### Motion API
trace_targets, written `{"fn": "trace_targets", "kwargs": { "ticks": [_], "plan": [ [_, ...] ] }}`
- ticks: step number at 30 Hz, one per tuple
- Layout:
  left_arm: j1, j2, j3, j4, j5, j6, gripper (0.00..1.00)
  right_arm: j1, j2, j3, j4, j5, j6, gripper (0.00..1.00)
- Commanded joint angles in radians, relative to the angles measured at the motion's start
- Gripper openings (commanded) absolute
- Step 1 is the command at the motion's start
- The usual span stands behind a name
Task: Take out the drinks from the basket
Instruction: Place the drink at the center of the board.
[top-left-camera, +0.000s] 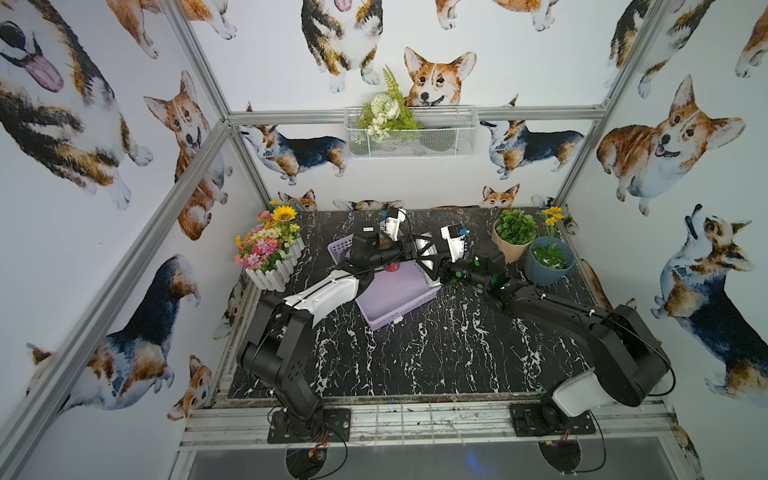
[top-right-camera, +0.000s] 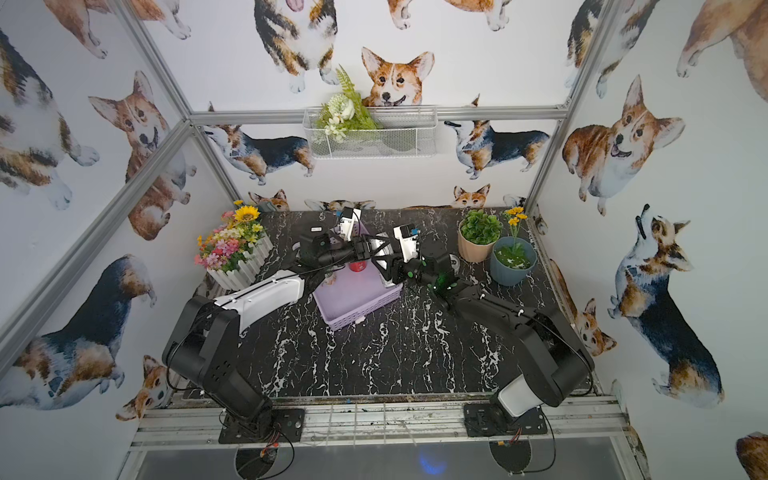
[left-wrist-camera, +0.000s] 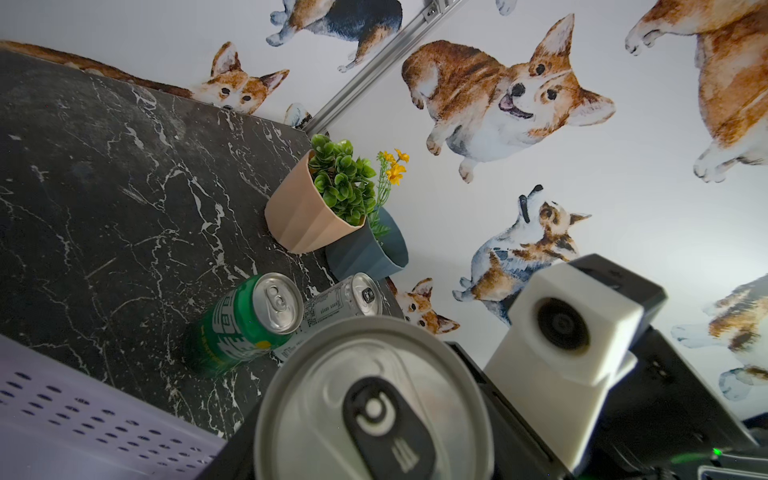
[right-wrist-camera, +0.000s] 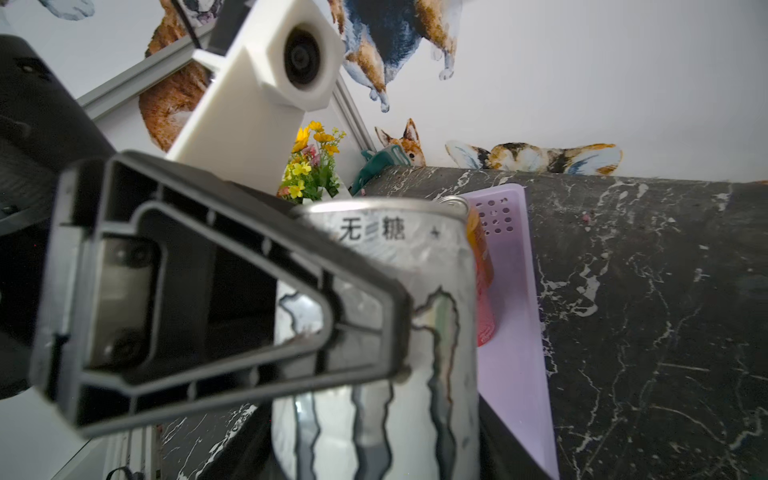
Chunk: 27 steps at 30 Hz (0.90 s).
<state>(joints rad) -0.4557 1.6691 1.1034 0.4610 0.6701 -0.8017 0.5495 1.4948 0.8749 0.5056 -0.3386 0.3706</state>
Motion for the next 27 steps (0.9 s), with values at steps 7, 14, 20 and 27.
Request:
{"fn": "trace_targets", "kwargs": {
  "ticks": [7, 14, 20, 27],
  "plan": [
    [-0.095, -0.042, 0.079, -0.105, -0.256, 0.167, 0.00, -0.002, -0.280, -0.180, 0.018, 0.422, -0.081, 1.00],
    [-0.215, -0.054, 0.079, -0.146, -0.395, 0.332, 0.00, -0.058, -0.568, -0.303, 0.069, 0.841, -0.071, 1.00],
    [-0.439, -0.040, -0.061, -0.042, -0.632, 0.572, 0.00, -0.192, -0.582, -0.255, -0.004, 0.860, 0.015, 1.00],
    [-0.571, 0.077, -0.138, 0.174, -0.858, 0.687, 0.00, -0.223, -0.533, -0.212, -0.020, 0.806, 0.042, 1.00]
  ]
}}
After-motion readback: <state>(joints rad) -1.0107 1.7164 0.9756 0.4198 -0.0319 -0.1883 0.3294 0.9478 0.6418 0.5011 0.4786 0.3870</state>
